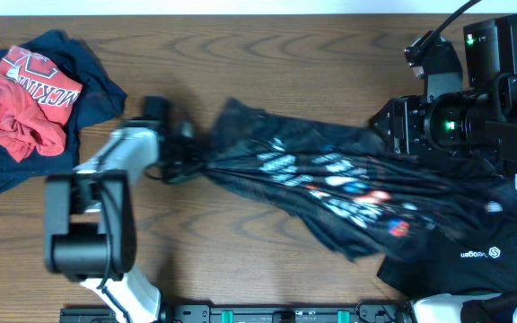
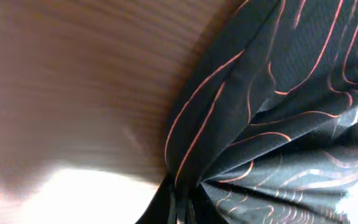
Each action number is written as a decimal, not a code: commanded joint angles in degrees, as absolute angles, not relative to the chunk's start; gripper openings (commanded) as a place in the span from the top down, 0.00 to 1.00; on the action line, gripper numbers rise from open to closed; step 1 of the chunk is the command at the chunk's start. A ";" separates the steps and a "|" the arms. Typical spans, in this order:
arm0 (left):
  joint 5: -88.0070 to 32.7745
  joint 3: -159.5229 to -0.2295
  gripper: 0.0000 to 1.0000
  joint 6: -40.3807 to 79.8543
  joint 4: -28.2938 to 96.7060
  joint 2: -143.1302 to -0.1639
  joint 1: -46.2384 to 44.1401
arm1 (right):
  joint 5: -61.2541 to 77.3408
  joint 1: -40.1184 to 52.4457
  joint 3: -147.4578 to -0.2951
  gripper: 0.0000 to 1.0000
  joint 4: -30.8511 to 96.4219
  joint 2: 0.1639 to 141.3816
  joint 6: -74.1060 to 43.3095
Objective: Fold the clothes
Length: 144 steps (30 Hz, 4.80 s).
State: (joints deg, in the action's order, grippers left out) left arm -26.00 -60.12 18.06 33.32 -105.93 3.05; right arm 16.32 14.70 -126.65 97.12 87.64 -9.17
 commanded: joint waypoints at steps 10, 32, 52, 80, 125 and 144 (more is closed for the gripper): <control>-20.10 -60.36 0.94 20.53 38.48 -91.20 27.88 | 16.56 15.84 -126.80 0.57 97.27 89.89 -9.41; -21.30 -60.34 0.20 20.21 38.96 -90.13 28.91 | 16.53 35.53 -99.11 0.76 88.95 96.49 -15.03; -21.37 -60.34 0.19 20.23 38.98 -90.13 28.91 | 21.19 52.31 -71.02 0.23 67.11 98.65 -14.92; -21.41 -60.34 0.18 20.25 39.64 -90.13 28.91 | 16.29 26.63 -68.62 0.99 56.12 114.17 -22.24; -23.99 -60.34 0.18 20.23 39.40 -90.13 28.91 | 9.30 21.28 -96.73 0.46 66.54 111.31 -11.51; -24.05 -60.34 0.18 20.25 39.48 -90.13 28.91 | 13.74 40.77 -73.97 0.40 62.08 109.82 -18.13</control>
State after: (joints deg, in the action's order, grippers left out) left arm -23.66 -60.12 20.78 39.24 -90.63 29.04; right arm 12.25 41.10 -75.33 62.48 109.80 -17.17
